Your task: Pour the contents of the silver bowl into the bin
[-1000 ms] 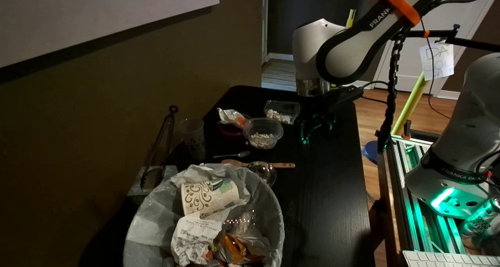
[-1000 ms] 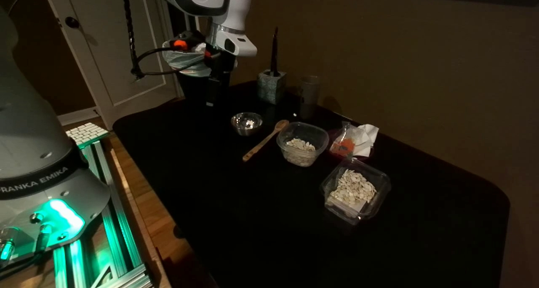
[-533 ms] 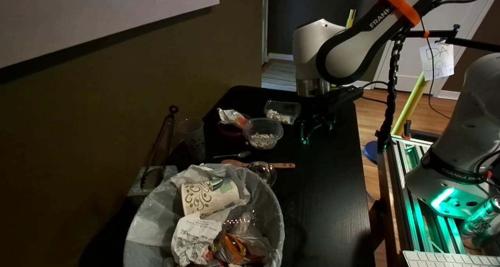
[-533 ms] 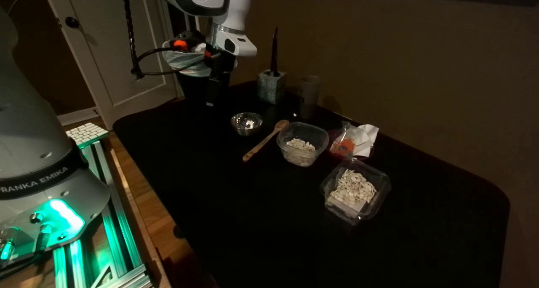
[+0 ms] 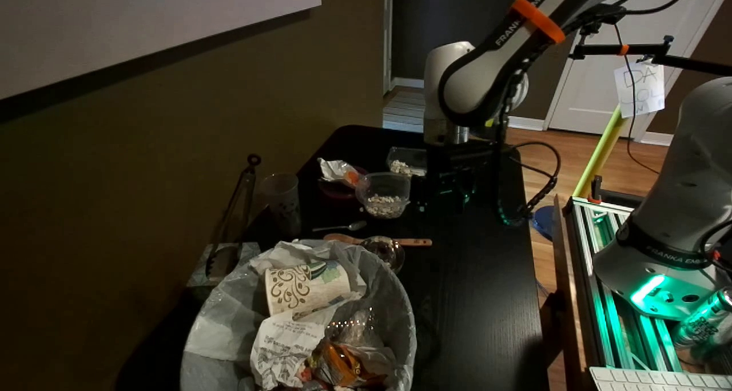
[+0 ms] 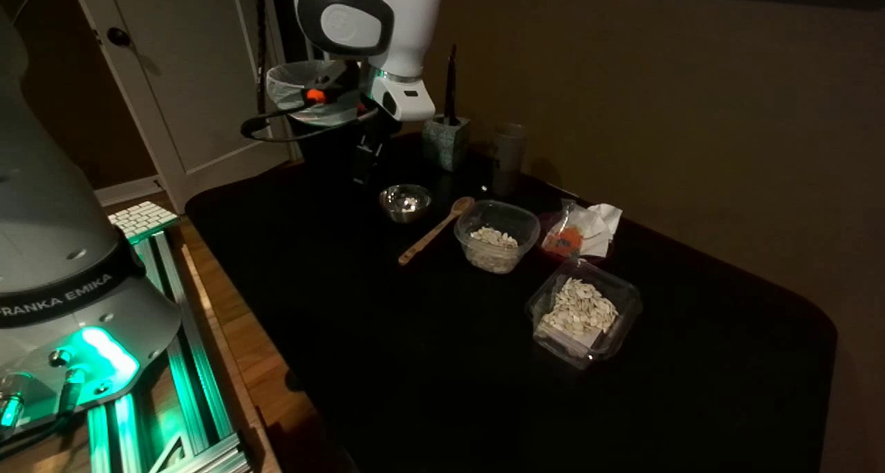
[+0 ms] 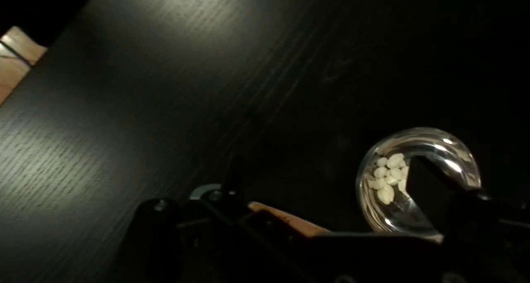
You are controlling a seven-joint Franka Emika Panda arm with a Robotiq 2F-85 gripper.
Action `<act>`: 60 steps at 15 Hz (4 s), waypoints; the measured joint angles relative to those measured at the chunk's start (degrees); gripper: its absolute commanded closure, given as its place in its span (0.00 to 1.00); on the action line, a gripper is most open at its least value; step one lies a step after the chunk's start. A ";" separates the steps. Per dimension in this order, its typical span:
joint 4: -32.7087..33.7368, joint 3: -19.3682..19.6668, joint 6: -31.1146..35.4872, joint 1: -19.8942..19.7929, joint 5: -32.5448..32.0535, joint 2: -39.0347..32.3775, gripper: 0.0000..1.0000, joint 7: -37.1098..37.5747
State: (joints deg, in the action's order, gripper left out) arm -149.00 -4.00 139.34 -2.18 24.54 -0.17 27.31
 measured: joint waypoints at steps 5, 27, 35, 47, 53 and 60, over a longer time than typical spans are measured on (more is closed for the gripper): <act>5.50 -0.91 13.11 1.98 18.71 -10.76 0.00 -6.69; 12.33 -3.94 24.60 2.49 19.06 -27.57 0.54 -14.12; 14.85 -3.98 25.69 2.56 19.06 -30.92 1.00 -13.94; 3.22 -7.16 33.34 7.36 18.58 -9.02 0.99 -18.84; -1.85 -11.83 35.11 11.11 18.60 7.11 0.99 -19.25; -4.37 -13.27 35.01 12.87 14.52 12.81 0.99 -16.46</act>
State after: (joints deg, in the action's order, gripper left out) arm -153.37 -17.27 174.35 10.69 39.06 12.64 10.86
